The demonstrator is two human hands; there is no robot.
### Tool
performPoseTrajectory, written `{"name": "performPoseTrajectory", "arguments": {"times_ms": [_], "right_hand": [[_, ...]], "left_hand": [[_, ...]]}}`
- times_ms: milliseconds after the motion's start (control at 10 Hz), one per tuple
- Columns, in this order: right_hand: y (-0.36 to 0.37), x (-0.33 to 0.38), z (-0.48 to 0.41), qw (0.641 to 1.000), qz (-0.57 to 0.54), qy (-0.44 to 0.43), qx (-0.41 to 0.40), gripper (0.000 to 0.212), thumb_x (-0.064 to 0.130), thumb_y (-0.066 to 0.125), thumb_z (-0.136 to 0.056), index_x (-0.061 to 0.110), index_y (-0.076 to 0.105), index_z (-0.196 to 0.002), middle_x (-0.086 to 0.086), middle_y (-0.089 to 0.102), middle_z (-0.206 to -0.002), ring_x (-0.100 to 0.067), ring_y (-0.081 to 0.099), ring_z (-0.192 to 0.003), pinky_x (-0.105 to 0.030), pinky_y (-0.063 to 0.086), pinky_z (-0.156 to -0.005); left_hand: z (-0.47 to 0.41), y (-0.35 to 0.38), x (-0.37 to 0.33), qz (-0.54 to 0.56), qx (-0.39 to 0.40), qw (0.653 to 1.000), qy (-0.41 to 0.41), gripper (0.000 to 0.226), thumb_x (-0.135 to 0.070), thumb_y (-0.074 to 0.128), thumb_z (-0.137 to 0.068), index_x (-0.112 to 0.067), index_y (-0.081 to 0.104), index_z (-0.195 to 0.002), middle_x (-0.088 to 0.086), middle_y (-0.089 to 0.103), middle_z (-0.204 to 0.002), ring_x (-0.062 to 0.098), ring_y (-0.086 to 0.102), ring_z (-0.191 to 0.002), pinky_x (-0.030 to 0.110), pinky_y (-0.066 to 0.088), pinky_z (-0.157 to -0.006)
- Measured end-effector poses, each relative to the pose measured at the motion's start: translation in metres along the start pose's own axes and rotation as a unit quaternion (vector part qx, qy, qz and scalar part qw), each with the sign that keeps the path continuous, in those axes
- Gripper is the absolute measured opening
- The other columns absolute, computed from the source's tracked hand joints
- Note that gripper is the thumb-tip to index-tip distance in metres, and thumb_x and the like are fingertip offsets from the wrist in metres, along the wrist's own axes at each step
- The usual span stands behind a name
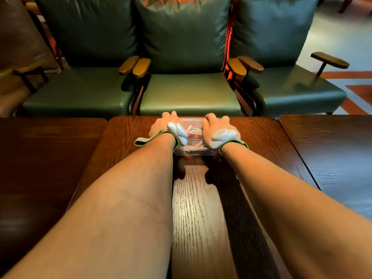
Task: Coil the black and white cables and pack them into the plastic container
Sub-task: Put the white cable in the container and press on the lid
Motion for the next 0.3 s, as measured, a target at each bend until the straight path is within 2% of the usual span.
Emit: {"name": "performPoseTrajectory", "arguments": {"times_ms": [100, 200, 300], "right_hand": [[0.006, -0.003, 0.001, 0.999, -0.024, 0.021, 0.03, 0.029, 0.036, 0.034, -0.1, 0.024, 0.044, -0.124, -0.012, 0.044, -0.122, -0.039, 0.049, -0.112, -0.046, 0.044, -0.084], [0.007, -0.013, 0.004, 0.988, -0.04, 0.094, 0.117, 0.046, 0.052, 0.031, -0.099, 0.037, 0.035, -0.142, -0.019, 0.032, -0.147, -0.043, 0.037, -0.131, -0.046, 0.035, -0.103], [-0.019, -0.011, 0.006, 0.986, -0.031, 0.1, 0.132, 0.057, 0.059, 0.03, -0.097, 0.042, 0.022, -0.151, -0.014, 0.02, -0.158, -0.042, 0.025, -0.141, -0.05, 0.027, -0.112]], "left_hand": [[-0.004, 0.006, 0.0, 0.011, 0.042, 0.999, -0.002, 0.087, -0.022, 0.063, -0.08, -0.008, 0.02, -0.154, 0.018, 0.035, -0.15, 0.041, 0.042, -0.138, 0.043, 0.041, -0.107], [0.004, -0.005, 0.001, 0.047, 0.09, 0.994, -0.035, 0.061, -0.027, 0.054, -0.098, -0.002, 0.033, -0.15, 0.023, 0.038, -0.152, 0.041, 0.039, -0.14, 0.044, 0.034, -0.115], [0.018, -0.024, 0.01, 0.045, 0.056, 0.994, -0.085, 0.053, -0.042, 0.049, -0.099, -0.01, 0.043, -0.141, 0.02, 0.043, -0.144, 0.04, 0.041, -0.133, 0.046, 0.034, -0.113]]}}
Point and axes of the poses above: each hand's wrist, its own z-axis away from the middle knuckle, its own y-axis out of the palm, x = y × z, the point moved 10 cm from there along -z, towards the middle knuckle
